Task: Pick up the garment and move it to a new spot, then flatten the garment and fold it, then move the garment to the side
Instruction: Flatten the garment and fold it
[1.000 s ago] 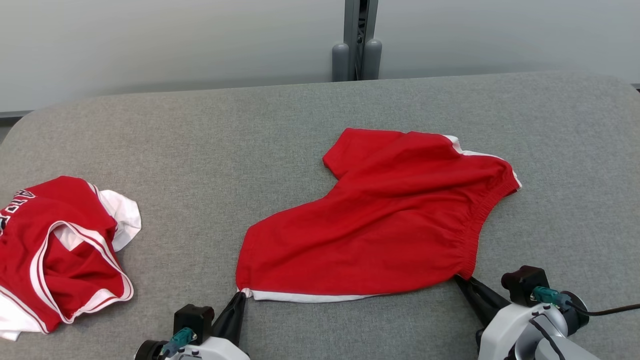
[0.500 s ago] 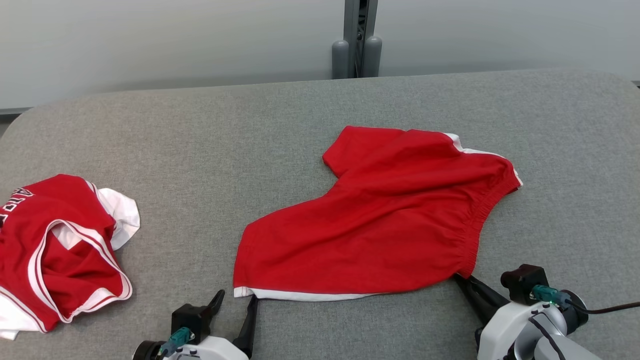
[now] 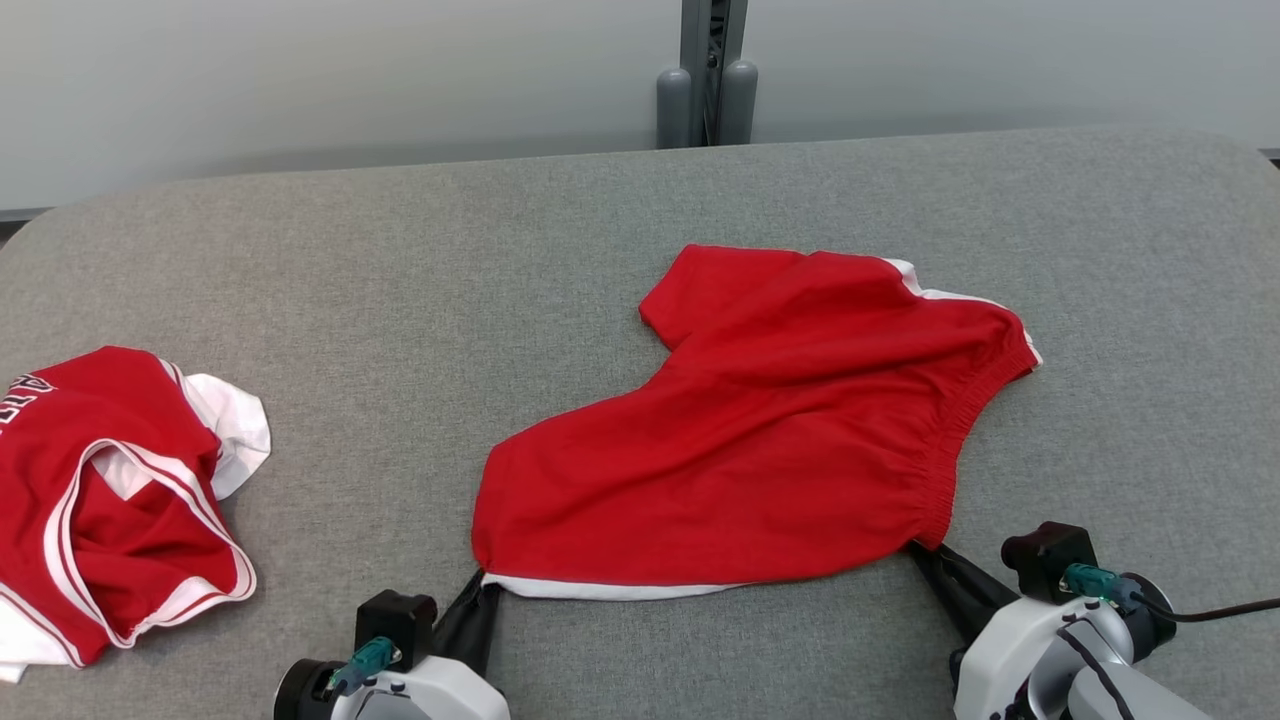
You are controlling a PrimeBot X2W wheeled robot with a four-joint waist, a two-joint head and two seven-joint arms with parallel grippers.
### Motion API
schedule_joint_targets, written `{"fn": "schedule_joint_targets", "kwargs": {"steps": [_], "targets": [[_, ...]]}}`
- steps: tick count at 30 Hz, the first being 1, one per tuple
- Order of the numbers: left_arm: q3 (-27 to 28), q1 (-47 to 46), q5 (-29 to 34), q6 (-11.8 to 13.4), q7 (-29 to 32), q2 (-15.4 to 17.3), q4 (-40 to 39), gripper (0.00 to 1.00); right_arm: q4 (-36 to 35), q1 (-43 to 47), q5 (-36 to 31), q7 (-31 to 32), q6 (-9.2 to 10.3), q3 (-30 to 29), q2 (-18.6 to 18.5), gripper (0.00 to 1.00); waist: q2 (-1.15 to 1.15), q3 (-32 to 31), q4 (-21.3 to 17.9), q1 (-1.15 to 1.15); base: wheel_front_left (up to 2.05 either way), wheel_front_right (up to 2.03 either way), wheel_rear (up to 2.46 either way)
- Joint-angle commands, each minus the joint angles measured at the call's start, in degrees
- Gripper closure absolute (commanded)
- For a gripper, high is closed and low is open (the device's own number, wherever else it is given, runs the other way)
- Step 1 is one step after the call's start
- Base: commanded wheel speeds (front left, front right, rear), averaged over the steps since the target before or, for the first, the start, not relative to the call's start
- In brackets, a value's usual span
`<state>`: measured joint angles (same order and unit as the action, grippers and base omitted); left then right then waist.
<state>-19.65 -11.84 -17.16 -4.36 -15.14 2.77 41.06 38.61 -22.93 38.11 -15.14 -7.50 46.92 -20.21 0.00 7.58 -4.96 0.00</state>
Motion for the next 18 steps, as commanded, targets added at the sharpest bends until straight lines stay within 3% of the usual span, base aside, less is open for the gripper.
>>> {"fn": "schedule_joint_targets", "kwargs": {"steps": [1, 12, 18], "targets": [[0.07, -0.21, -0.20, -0.12, 0.03, 0.23, -0.16, 1.00, 0.35, -0.23, -0.26, -0.05, 0.00, -0.13, -0.21, 1.00, 0.00, -0.03, 0.03, 0.00, 0.00, 0.00, 0.00], [2.75, 1.89, 1.72, 1.08, -0.02, 0.24, -4.30, 1.00, 0.64, 0.42, -0.22, -0.05, 0.00, -0.30, -0.05, 1.00, 0.00, -1.20, 0.59, 0.00, 0.00, 0.00, 0.00], [4.72, 2.80, 6.00, 2.98, -0.02, 0.27, -8.09, 1.00, -0.35, -0.11, 0.95, -0.05, 0.01, -0.74, 0.02, 1.00, 0.00, -2.36, 0.47, 0.00, 0.00, 0.00, 0.00]]}}
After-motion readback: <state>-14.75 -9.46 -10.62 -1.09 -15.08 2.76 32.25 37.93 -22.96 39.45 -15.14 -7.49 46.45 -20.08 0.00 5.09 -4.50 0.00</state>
